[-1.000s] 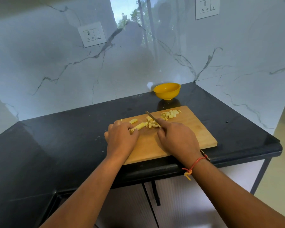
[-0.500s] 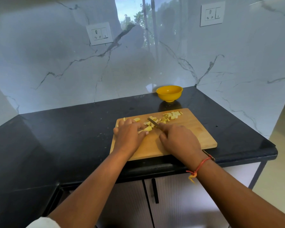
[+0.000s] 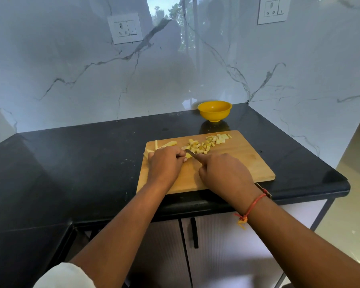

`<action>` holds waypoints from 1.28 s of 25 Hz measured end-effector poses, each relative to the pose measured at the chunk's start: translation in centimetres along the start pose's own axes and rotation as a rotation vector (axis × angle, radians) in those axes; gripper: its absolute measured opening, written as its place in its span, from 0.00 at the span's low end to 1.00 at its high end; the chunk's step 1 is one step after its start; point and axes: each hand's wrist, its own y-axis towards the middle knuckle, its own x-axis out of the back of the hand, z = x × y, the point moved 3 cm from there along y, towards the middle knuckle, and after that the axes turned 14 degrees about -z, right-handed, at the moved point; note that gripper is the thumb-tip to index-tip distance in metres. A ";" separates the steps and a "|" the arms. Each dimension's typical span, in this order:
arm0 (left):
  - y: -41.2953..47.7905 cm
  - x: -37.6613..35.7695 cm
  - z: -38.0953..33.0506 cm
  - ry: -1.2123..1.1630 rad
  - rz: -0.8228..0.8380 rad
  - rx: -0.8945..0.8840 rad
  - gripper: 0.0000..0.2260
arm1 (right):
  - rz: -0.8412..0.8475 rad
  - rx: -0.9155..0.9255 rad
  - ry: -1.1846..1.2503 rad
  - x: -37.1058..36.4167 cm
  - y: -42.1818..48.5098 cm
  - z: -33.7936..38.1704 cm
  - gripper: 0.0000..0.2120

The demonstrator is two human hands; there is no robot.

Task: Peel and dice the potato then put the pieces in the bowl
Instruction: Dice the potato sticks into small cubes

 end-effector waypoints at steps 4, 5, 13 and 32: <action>0.1 -0.1 0.2 -0.102 0.000 0.018 0.04 | 0.068 0.019 -0.009 -0.5 1.0 0.0 0.23; 0.1 -0.1 0.1 -0.110 0.005 0.019 0.04 | 0.090 0.021 -0.021 -0.6 1.4 0.2 0.23; 0.0 0.0 0.0 -0.127 -0.023 0.011 0.04 | 0.147 0.019 -0.113 -0.3 0.5 0.7 0.25; -0.3 -0.3 0.5 -0.058 -0.051 -0.021 0.04 | 0.135 -0.414 0.579 1.7 0.4 -1.7 0.18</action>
